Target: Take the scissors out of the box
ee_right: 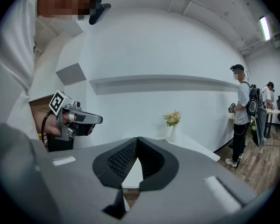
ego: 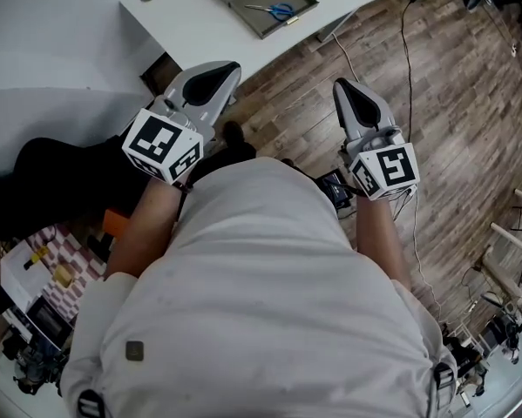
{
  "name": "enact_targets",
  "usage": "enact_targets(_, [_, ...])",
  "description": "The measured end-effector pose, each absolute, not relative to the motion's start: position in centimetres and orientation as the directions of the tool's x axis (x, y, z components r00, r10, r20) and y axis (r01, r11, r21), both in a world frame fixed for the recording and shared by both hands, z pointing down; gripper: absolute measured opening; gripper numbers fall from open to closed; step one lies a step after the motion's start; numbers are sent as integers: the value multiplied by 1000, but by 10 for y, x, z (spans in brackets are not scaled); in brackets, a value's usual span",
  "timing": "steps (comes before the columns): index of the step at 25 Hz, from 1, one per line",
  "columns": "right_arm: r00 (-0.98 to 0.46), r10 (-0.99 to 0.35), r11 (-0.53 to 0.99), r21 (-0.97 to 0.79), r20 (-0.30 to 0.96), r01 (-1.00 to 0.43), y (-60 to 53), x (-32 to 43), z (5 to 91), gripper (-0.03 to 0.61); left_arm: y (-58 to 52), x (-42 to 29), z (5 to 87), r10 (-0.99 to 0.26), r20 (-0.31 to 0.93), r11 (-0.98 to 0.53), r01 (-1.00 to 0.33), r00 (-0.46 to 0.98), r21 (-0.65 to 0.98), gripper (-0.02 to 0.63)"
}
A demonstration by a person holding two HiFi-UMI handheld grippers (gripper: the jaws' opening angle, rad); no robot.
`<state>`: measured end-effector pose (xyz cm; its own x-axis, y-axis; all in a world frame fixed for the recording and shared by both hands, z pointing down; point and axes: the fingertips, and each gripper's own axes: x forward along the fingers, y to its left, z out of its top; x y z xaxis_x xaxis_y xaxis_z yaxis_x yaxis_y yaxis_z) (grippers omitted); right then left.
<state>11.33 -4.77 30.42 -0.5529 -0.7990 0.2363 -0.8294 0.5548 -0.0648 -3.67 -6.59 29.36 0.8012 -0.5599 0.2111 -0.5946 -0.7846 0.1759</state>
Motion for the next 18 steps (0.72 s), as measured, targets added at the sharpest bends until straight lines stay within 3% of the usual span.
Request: enact_targets(18, [-503, -825, 509, -47, 257, -859, -101, 49, 306, 11, -125, -98, 294, -504, 198, -823, -537, 841, 186, 5])
